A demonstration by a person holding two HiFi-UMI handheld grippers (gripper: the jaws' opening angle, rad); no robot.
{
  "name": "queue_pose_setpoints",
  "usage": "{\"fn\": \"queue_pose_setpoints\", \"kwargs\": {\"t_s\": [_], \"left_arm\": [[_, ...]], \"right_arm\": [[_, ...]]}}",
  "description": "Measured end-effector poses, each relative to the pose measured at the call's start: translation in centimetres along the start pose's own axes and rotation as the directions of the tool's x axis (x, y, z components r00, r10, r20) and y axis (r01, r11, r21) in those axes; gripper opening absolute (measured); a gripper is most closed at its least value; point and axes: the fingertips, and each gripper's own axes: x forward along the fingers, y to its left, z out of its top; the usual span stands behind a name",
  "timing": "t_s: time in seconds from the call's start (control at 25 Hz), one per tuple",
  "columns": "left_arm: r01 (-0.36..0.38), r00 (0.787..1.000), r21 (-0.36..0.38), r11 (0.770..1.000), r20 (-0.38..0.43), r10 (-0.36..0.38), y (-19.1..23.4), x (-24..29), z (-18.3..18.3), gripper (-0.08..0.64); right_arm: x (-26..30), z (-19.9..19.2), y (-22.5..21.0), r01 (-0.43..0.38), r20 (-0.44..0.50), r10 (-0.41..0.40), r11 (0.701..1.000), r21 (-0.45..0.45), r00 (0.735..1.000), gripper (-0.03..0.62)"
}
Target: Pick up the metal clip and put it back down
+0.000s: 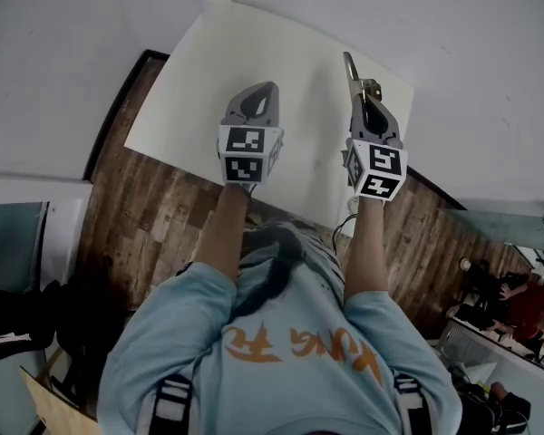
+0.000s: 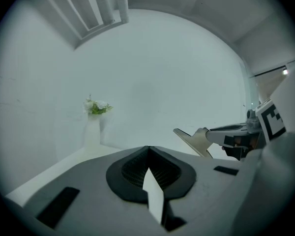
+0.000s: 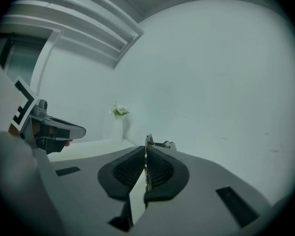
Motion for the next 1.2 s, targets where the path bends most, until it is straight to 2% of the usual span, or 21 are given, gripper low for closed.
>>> {"fn": "queue_pose_setpoints", "kwargs": {"t_s": [0.28,0.64,1.0,1.2], "left_arm": [[-0.006,0.998,-0.011,1.0,-0.069,0.005,-0.7,-1.2,-3.4,0.017],[-0.047,0.986,-0.027,0.999,-0.164,0.042,-0.2,-3.9,-8.3,0.017],[-0.084,0.965,-0.033,0.996,-0.253,0.073,0.0,-5.9,-11.9,0.017],[-0.088,0.95,-0.04,0.995,-0.305,0.072,-0.2,-6.3,-14.4,0.017]], "right_arm": [[-0.3,-5.0,1.7,-0.067,-0.091,0.075,0.994,0.092,0.993,0.021],[-1.3,-10.1,6.3,-0.168,-0.172,0.196,0.972,0.164,0.965,0.023],[-2.2,-14.6,10.0,-0.241,-0.249,0.317,0.925,0.293,0.915,0.023],[-2.9,-16.8,11.6,-0.277,-0.251,0.393,0.876,0.394,0.885,0.022]]}}
